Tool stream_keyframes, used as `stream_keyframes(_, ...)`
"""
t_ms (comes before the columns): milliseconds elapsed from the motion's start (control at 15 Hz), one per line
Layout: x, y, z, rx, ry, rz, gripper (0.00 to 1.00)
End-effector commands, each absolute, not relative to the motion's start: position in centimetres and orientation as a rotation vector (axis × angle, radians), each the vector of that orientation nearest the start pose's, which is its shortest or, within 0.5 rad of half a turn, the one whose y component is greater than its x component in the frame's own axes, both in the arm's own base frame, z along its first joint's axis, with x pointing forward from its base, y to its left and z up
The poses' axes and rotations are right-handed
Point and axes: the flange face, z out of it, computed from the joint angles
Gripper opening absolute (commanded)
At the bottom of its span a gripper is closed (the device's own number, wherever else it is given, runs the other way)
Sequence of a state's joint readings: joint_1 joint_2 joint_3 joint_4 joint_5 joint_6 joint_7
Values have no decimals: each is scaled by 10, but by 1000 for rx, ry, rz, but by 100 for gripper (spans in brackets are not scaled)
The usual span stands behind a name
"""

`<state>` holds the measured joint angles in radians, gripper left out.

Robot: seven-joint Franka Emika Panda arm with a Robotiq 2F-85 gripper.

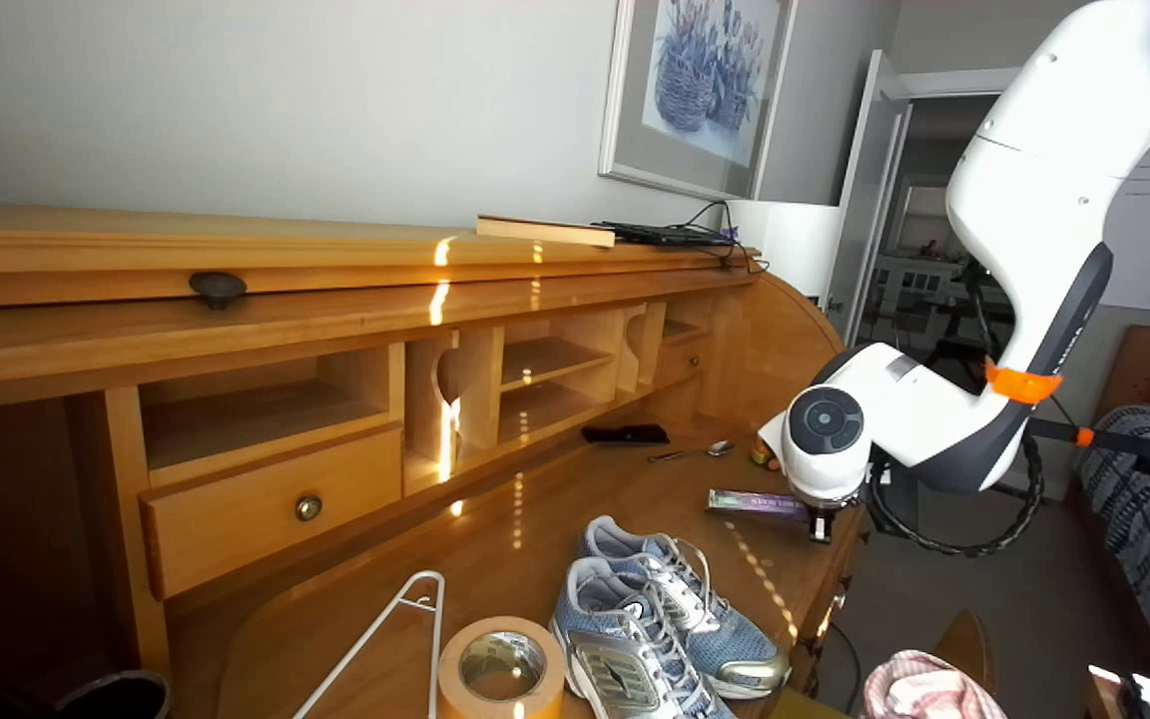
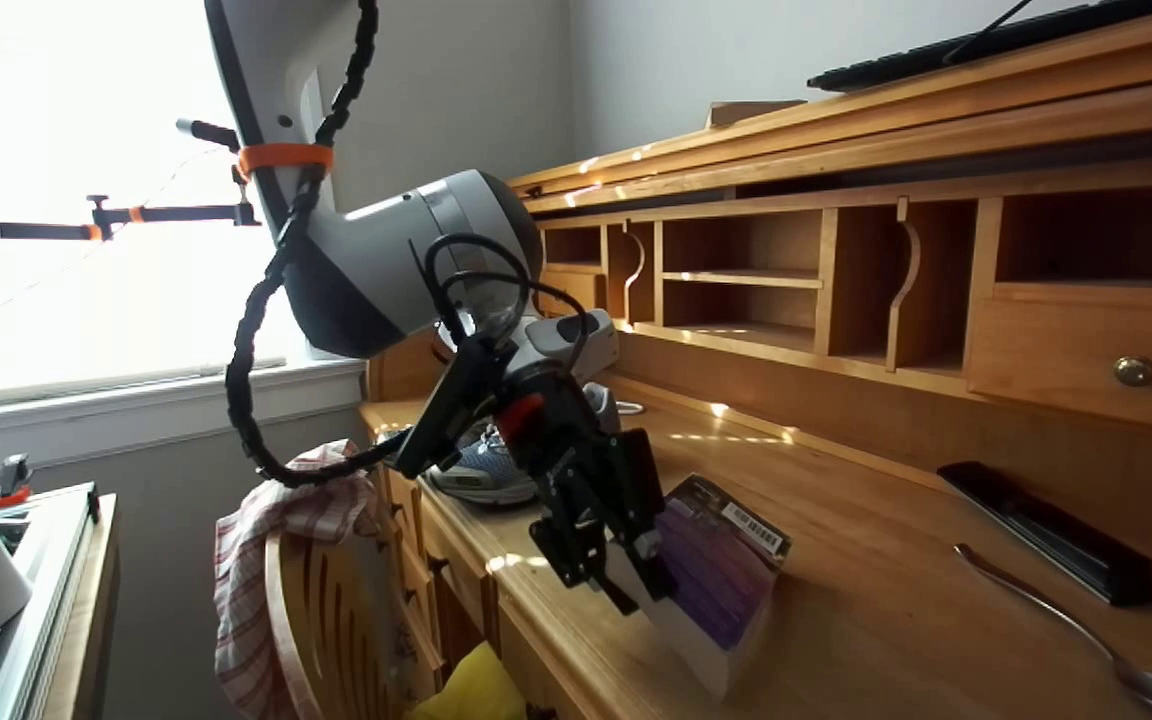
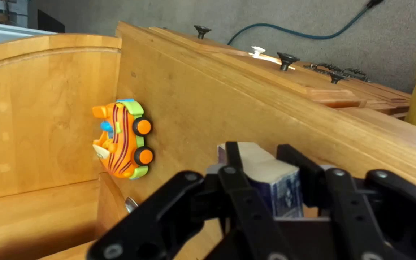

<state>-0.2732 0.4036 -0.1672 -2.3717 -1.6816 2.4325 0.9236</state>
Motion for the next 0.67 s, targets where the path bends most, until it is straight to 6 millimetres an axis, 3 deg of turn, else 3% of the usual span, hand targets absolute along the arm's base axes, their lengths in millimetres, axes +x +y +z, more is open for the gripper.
stream_keyframes(0, 406, -203, 158, 2273, 287, 1, 8)
stream_keyframes(600, 393, -192, 186, 2304, 406, 86, 8)
